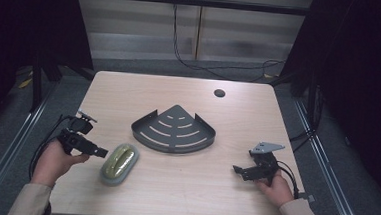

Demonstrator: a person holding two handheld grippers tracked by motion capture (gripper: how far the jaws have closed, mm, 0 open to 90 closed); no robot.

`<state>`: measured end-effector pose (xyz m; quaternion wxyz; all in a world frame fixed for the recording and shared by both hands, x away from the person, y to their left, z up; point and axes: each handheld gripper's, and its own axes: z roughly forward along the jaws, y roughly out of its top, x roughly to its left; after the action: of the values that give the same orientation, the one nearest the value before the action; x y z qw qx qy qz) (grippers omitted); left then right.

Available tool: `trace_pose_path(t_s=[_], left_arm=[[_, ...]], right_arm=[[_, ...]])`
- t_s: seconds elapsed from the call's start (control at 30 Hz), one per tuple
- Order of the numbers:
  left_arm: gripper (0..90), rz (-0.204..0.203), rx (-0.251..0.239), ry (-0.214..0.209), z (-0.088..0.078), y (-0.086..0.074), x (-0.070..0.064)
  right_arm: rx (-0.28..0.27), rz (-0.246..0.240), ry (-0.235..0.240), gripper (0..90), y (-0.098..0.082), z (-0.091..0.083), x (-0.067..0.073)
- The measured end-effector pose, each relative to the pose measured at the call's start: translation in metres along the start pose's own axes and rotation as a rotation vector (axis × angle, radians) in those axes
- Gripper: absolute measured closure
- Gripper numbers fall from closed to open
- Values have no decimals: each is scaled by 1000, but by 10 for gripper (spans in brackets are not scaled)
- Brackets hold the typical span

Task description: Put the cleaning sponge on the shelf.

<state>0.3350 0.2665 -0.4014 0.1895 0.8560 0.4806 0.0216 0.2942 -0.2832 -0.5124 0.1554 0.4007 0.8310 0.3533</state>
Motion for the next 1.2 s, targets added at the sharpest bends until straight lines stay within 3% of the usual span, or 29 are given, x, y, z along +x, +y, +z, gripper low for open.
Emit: trace_pose_path(t_s=[0.43,0.63,1.2], left_arm=[[304,20,27,-25,3,10,-13],[325,31,69,-47,11,16,-21],[401,27,133,-52,31,21,-27]], right_arm=[[-1,1,-2,80,0,0,0],[0,1,-3,80,0,0,0],[0,2,-4,80,0,0,0]])
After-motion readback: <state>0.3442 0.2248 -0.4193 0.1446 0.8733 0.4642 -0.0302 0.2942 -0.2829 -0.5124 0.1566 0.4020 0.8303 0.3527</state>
